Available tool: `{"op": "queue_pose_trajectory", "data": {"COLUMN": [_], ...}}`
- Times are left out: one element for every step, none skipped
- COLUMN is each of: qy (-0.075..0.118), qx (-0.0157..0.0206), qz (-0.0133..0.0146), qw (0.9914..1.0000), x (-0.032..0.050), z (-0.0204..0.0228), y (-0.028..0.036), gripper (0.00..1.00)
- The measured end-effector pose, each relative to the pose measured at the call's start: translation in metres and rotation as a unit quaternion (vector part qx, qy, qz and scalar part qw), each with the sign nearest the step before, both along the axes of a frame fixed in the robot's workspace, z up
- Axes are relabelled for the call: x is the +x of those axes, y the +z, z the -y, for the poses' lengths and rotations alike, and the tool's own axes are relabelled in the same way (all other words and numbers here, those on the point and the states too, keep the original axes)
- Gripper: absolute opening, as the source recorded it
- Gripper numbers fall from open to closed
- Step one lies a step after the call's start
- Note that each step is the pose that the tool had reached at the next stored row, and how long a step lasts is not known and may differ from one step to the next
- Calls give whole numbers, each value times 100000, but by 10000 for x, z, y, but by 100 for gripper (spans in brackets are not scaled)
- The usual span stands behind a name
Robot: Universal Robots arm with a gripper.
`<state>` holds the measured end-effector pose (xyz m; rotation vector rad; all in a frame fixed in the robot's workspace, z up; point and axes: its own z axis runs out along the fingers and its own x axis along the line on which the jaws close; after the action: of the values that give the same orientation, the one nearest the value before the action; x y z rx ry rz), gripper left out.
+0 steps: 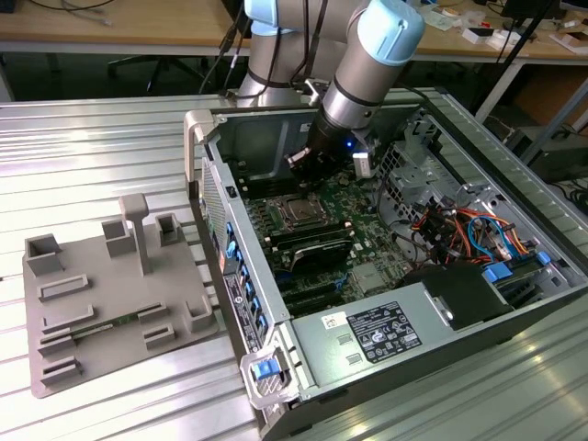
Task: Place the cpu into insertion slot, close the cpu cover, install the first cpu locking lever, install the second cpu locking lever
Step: 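Install the first cpu locking lever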
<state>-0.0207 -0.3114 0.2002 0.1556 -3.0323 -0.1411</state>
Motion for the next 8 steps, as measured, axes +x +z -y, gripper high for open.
{"op": "queue_pose_trajectory", "data": {"qy": [-2,8,7,6,-4,-12,-12,-9], "qx": [72,187,332,469,474,488,516,542], "qz": [43,254,387,398,386,404,423,450], "qw": [100000,100000,99999,99998,99998,99998,99998,99998], "x": [1,6,8,7,5,2,0,-3], "z": [-2,-6,-7,-9,-9,-10,-10,-11], "y": [5,6,8,16,29,65,93,174], "gripper": [11,11,11,11,11,11,11,11]}}
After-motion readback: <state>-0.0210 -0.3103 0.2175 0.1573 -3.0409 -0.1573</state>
